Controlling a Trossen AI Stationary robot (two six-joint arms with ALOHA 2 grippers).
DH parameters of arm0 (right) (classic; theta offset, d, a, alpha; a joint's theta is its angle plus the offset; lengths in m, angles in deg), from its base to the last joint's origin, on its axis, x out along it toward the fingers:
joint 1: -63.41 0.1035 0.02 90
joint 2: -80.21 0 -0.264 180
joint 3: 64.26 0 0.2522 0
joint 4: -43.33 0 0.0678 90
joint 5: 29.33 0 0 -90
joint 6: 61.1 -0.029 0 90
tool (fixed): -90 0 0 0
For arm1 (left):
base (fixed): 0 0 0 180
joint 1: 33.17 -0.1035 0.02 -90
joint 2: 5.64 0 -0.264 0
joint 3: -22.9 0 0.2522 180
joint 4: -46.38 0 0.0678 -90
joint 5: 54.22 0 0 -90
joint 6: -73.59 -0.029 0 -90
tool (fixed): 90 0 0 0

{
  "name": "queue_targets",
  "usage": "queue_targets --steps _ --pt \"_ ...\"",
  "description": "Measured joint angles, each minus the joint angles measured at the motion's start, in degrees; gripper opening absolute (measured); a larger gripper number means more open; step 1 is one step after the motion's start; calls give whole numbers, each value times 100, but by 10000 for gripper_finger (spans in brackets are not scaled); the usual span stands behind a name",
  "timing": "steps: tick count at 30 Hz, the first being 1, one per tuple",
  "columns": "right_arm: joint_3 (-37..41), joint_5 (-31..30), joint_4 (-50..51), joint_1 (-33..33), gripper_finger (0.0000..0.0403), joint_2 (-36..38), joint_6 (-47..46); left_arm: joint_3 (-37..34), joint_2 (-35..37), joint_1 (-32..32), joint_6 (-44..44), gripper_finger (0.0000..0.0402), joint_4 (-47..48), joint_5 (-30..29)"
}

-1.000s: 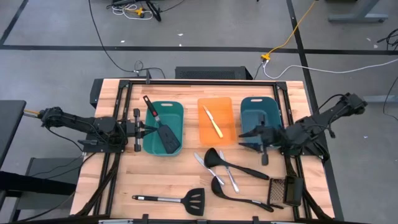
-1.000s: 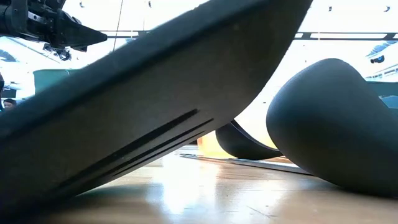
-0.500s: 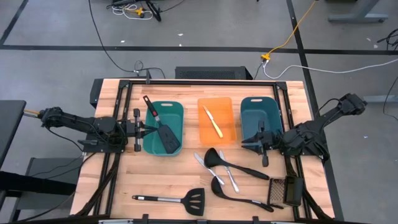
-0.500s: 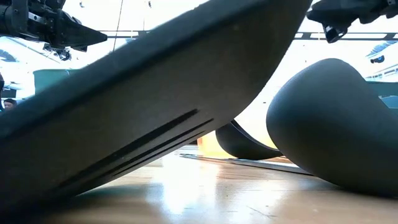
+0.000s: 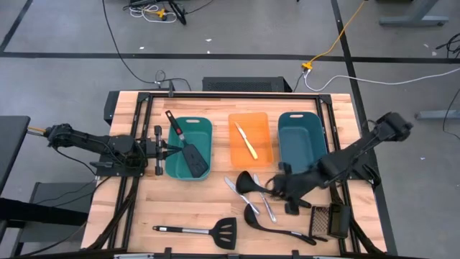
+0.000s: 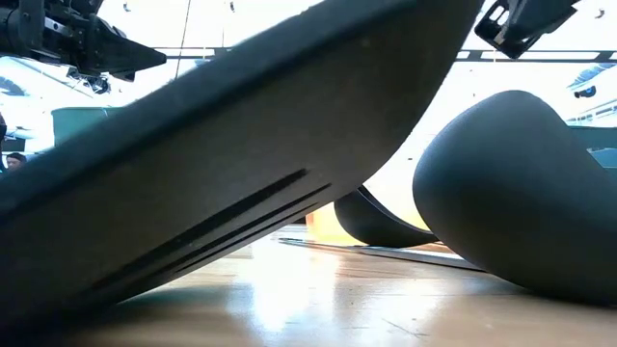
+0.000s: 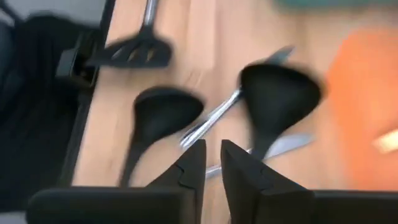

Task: Pick & Place Kitchen Items
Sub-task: Put the bottom black serving spoon into the blue bin

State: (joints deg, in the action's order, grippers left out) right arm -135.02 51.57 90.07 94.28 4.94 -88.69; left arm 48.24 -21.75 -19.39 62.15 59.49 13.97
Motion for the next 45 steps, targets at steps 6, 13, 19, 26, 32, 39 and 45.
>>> queue_targets --steps 6,13,19,26,32,39,45 --pt "-1343 764 970 232 48 -1407 -933 0 1 0 12 16 61 0" --pt "-2270 1560 1509 551 124 -2540 -1575 0 1 0 -54 16 172 -2" --pt "-2286 1431 1845 773 211 -2903 -1906 0 -1 0 -117 16 169 -2" --pt "-2286 1258 1887 1101 216 -3116 -2445 0 -1 0 -227 16 108 -4" --pt "-2146 1062 1568 1362 195 -3144 -2758 0 1 0 -240 16 106 -4" --pt "-1635 977 1232 1457 197 -3147 -3215 0 0 0 -215 16 110 -3" --pt "-1350 1004 981 1477 212 -3145 -3346 0 1 0 -194 16 110 -2"
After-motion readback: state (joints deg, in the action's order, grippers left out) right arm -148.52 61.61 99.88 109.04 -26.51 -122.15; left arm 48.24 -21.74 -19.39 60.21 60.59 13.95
